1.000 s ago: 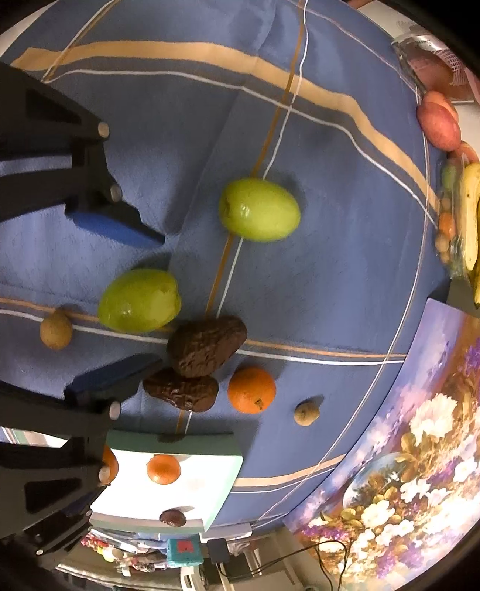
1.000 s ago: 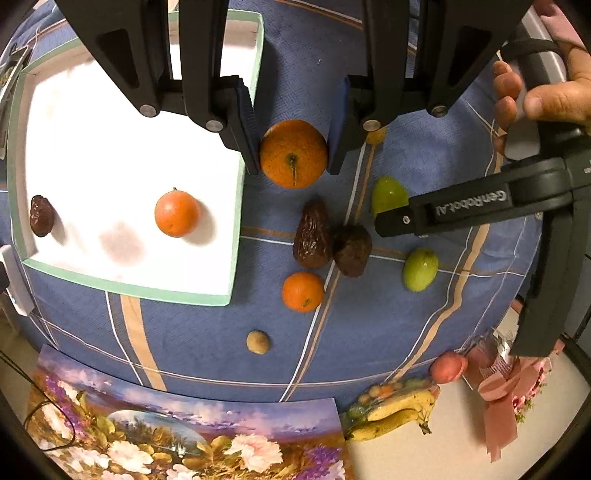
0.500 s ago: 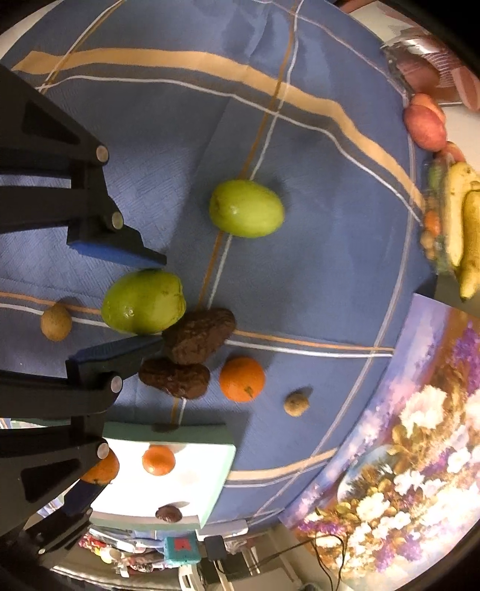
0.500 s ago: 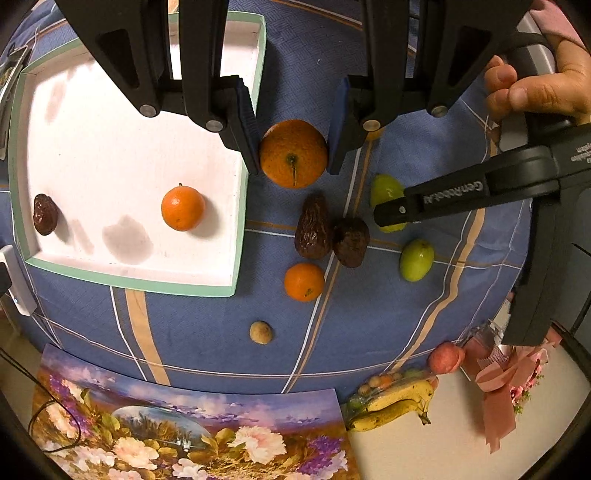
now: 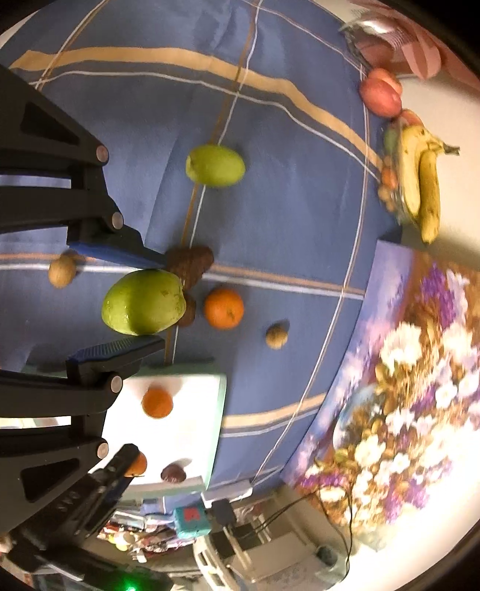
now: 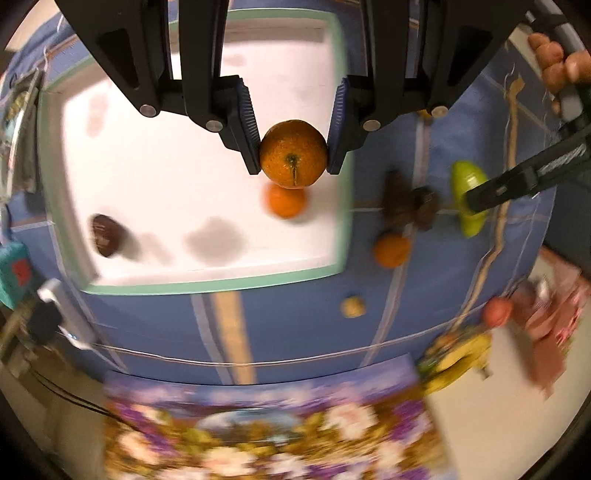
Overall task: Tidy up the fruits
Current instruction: 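Grasp an orange with the right tool while the left tool grasps a green pear, then carry the orange and green pear into the white tray with both tools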
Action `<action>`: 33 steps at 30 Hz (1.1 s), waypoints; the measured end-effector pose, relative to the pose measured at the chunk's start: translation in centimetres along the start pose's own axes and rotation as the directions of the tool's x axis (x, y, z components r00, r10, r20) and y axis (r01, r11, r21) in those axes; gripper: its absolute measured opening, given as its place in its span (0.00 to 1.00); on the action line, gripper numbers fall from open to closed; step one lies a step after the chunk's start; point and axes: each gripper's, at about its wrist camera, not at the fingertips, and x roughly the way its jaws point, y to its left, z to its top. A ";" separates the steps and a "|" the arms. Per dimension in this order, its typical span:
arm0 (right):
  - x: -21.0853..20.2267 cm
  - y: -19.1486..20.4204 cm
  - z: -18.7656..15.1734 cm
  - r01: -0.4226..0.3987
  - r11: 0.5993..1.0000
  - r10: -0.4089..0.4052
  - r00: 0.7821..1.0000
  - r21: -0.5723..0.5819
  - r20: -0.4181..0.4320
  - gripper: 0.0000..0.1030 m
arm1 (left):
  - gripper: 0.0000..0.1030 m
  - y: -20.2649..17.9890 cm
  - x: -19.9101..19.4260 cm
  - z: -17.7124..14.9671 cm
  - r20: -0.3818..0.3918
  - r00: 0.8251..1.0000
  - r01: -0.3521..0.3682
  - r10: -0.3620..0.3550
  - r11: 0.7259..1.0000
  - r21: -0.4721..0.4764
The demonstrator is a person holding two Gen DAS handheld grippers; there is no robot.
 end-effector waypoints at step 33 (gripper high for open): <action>-1.7 -10.6 -0.5 0.110 0.971 -0.118 0.993 0.212 0.027 0.36 | 0.38 -12.9 3.4 -5.2 -0.141 0.990 0.075 -0.027 0.937 0.342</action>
